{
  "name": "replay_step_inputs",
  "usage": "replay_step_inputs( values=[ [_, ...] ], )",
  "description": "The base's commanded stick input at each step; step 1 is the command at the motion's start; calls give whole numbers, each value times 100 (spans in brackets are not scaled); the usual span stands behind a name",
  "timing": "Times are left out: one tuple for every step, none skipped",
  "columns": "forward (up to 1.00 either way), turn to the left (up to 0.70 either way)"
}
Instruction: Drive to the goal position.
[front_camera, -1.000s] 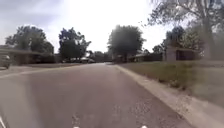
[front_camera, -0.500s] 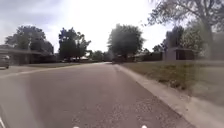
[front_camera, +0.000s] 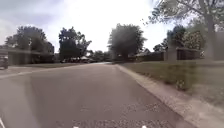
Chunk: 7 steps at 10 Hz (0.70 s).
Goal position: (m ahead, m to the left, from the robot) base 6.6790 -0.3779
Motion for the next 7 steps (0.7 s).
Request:
replay_step_inputs(
  values=[
    [69,3],
    [69,3],
    [69,3],
    [69,3],
    [69,3],
    [69,3],
    [69,3]
  ],
)
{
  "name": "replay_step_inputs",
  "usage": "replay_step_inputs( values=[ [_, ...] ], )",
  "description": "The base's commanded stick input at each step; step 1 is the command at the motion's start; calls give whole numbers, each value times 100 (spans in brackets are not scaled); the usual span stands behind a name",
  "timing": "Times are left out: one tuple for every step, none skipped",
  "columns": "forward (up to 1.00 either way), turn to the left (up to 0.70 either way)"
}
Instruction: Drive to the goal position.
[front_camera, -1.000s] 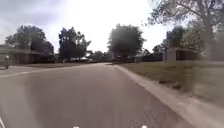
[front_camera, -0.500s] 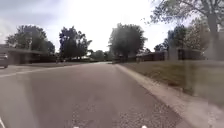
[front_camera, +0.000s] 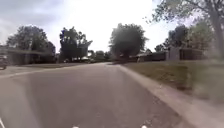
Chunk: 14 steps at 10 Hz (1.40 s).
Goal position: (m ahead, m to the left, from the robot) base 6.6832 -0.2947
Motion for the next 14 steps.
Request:
replay_step_inputs(
  values=[
    [69,3],
    [69,3],
    [69,3],
    [69,3],
    [69,3],
    [69,3],
    [69,3],
    [69,3],
    [69,3],
    [69,3],
    [69,3],
    [69,3],
    [69,3],
    [69,3]
  ],
)
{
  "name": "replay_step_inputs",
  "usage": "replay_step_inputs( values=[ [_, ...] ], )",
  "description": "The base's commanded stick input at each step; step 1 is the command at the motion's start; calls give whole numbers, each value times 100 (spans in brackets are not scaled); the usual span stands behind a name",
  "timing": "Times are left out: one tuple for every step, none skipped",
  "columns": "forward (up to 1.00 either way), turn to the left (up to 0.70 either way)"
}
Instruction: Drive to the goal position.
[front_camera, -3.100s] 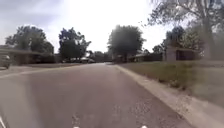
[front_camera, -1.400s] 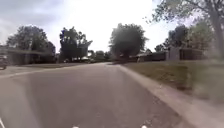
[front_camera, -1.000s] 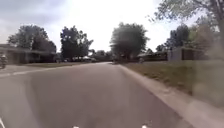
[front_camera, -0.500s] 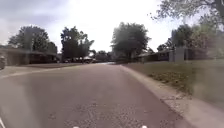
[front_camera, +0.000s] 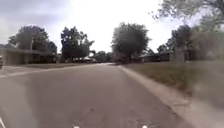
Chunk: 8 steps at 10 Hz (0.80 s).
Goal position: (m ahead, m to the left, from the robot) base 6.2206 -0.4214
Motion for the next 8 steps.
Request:
replay_step_inputs(
  values=[
    [69,3],
    [69,3],
    [69,3],
    [69,3],
    [69,3],
    [69,3],
    [69,3],
    [69,3]
  ],
)
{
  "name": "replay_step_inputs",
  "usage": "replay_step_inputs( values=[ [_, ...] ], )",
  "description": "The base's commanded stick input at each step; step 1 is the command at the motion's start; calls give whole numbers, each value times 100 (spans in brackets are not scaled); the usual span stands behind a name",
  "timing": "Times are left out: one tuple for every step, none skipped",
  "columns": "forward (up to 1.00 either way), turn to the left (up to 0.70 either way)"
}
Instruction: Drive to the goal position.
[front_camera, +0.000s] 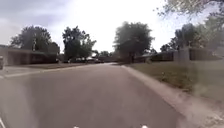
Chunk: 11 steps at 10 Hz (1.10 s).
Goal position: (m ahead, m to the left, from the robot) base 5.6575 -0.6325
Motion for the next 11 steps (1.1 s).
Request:
replay_step_inputs(
  values=[
    [69,3],
    [69,3],
    [69,3],
    [69,3],
    [69,3],
    [69,3],
    [69,3],
    [69,3],
    [69,3],
    [69,3],
    [69,3]
  ],
)
